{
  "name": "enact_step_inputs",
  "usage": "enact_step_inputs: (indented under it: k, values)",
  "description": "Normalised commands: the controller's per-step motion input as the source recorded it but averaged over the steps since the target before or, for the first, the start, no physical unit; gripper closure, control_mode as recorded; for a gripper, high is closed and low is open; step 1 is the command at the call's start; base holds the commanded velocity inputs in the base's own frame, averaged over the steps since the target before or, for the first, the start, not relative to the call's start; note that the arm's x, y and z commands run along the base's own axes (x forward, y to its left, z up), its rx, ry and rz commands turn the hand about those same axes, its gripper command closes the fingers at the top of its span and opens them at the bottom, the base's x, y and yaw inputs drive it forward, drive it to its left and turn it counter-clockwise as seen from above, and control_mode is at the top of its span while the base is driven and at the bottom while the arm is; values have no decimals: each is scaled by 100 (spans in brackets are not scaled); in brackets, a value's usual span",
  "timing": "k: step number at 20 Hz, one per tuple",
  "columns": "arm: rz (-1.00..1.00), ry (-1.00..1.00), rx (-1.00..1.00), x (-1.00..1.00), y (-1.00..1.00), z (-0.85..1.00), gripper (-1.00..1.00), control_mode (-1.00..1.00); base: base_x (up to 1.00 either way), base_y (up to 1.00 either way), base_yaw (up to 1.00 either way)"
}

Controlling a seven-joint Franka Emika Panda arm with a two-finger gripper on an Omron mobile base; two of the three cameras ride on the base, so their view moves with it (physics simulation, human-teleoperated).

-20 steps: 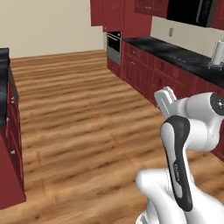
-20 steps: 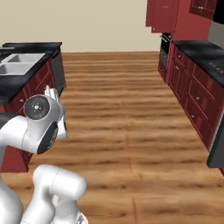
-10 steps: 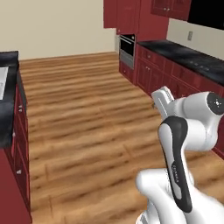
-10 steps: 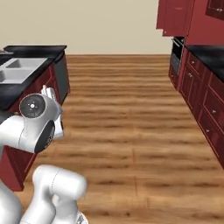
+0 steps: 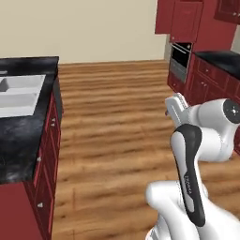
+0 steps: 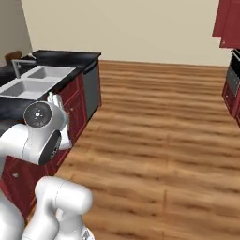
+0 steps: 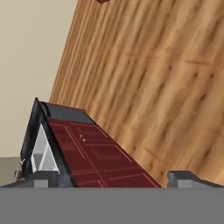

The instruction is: Move the mug from next to the sink to the open cabinet. Then, move the bowl with the potato to the fridge to clear the area for faucet cleaning.

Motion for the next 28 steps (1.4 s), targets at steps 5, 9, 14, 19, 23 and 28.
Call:
enact_step_inputs:
  k: [5,9,14,19,23,28]
  values:
    - [0,0,0,0,0,0,-100,100,51,0,68]
    - [0,0,0,0,0,0,-100,100,55,-13,67]
    - [0,0,0,0,0,0,-100,100,70,-32,59]
    - [0,0,0,0,0,0,-100,100,53,-32,63]
    - [0,0,0,0,0,0,-100,100,10,-25,73]
    - [0,0,0,0,0,0,-100,100,32,-49,59]
